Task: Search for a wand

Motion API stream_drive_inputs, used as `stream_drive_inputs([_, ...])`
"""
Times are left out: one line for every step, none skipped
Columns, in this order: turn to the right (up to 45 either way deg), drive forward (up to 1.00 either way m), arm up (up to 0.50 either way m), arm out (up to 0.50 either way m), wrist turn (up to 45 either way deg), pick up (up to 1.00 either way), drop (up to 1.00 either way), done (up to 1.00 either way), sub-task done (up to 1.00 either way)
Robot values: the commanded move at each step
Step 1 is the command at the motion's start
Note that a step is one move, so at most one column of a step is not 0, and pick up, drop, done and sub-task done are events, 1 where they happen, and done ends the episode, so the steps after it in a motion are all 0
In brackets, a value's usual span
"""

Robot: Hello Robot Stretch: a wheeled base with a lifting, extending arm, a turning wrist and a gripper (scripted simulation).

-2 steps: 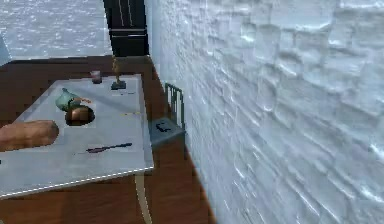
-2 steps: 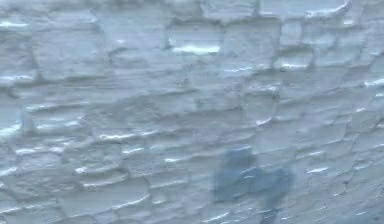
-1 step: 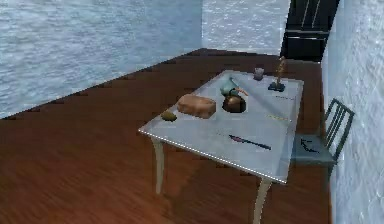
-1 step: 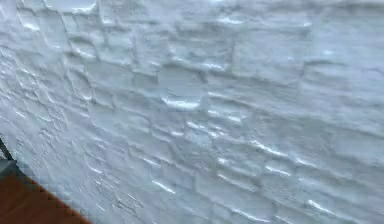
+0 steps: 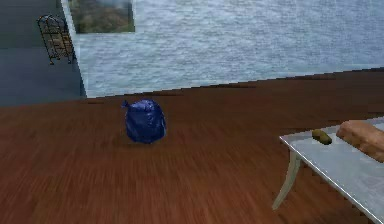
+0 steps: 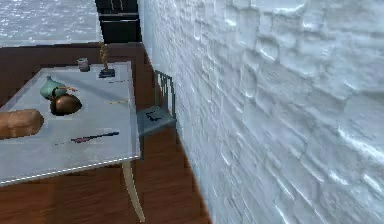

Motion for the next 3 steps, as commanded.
stream_drive_inputs([-15.0,0.00,0.00,0.00,0.0,0.00,0.00,0.00,0.00])
stream_drive_inputs([0.0,0.20,0.00,0.00,0.0,0.00,0.00,0.00,0.00])
stream_drive_inputs([-24.0,0.00,0.00,0.00,0.0,0.00,0.00,0.00,0.00])
